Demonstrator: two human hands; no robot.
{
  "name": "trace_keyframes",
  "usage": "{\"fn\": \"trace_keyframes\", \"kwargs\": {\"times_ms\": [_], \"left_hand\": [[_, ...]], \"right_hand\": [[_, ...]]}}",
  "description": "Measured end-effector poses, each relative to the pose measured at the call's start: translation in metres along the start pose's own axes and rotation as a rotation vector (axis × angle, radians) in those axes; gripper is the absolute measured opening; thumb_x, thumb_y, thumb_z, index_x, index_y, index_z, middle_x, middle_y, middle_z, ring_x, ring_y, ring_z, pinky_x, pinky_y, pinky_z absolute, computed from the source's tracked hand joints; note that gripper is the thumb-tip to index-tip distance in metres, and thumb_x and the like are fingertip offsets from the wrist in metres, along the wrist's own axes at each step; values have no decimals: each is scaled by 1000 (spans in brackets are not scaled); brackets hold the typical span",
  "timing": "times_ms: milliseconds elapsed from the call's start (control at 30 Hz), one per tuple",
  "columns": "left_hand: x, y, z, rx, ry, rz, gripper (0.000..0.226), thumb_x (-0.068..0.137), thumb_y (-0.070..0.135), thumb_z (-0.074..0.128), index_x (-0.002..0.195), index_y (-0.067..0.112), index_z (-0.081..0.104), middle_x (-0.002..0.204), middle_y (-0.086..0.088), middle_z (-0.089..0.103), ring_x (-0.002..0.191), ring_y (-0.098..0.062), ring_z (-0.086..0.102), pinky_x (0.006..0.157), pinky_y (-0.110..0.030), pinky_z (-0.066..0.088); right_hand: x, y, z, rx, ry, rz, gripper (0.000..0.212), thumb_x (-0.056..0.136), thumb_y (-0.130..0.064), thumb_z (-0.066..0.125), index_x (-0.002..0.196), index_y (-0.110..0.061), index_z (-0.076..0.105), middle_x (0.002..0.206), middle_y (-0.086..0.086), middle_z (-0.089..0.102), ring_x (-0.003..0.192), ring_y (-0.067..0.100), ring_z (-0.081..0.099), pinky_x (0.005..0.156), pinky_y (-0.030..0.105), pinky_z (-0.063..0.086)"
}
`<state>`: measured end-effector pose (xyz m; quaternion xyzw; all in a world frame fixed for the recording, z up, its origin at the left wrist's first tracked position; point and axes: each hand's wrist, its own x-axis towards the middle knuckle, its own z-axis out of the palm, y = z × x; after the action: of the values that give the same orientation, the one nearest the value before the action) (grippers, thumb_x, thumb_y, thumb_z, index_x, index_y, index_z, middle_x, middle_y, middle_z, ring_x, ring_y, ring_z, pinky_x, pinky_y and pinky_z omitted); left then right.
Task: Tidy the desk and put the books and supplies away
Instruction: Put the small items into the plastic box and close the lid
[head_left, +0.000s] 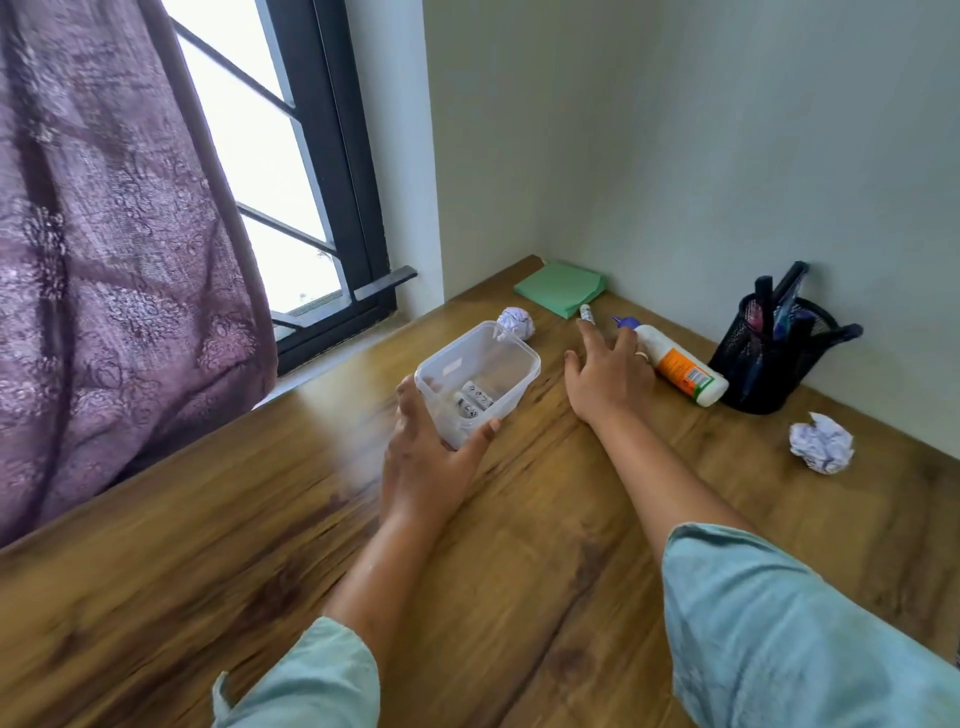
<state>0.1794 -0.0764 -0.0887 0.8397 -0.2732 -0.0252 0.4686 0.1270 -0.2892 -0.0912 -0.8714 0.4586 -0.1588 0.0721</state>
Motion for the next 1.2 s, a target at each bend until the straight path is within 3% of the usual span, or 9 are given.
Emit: {"fn": "trace_keyframes", "kwargs": {"times_ms": [200,367,467,633,800,933,1067,1133,1200], "left_hand": [[0,0,-1,1,-3,11,75,73,57,66,127,26,26,133,-1,48,99,-27,62,76,-47,57],[1,0,1,-2,-2,7,77,73,56,67,129,25,25,134,-2,48,99,-28,63,75,-46,58],[0,0,0,-19,0,8,81,73,55,69,132,25,23,133,-3,49,101,-27,62,76,-47,58],[-4,4,-5,-89,39,9,85,75,43,74,136,24,17,115,2,54,91,-23,65,72,-46,59],[-23,8,-18,-135,13,28,87,75,30,78,138,18,19,111,4,56,93,-23,66,75,-44,58],[-61,8,-34,-172,20,12,83,74,23,80,136,12,25,109,8,56,91,-18,65,73,-38,57],[-106,12,-53,-217,-4,-70,81,74,26,80,134,17,26,115,2,57,92,-16,63,69,-31,54],[-125,18,-58,-257,-30,-136,80,75,25,79,134,20,25,114,4,53,94,-14,60,73,-30,54],[-138,23,-63,-275,-51,-141,82,75,23,79,134,25,23,115,5,52,96,-13,60,78,-33,56]], "right_hand": [[11,-6,0,-96,-67,-30,49,98,-40,30,147,-37,25,154,11,24,131,34,39,101,48,33],[10,-7,0,-95,0,-61,45,98,-35,33,141,-27,41,144,4,43,123,30,47,95,45,38],[-2,-7,1,-37,118,-140,34,97,-25,41,128,-17,53,123,9,59,106,30,57,83,41,46],[-50,-7,-2,185,172,-219,9,91,-24,56,96,-17,57,92,3,65,80,27,61,71,34,46],[-118,-6,-22,427,205,-195,5,89,-17,59,87,-13,57,76,-1,62,67,18,57,69,33,45],[-163,0,-43,785,226,23,5,91,-16,59,90,-11,59,76,-5,63,69,14,58,63,14,42],[-206,-11,-70,1255,135,347,13,95,-25,54,100,-15,62,79,-1,59,68,14,53,62,30,48],[-225,-23,-96,1351,192,317,13,96,-26,53,97,-16,61,78,1,57,67,12,51,59,27,46],[-234,-36,-134,1285,215,98,13,95,-28,54,94,-16,60,78,0,57,66,9,51,58,20,45]]}}
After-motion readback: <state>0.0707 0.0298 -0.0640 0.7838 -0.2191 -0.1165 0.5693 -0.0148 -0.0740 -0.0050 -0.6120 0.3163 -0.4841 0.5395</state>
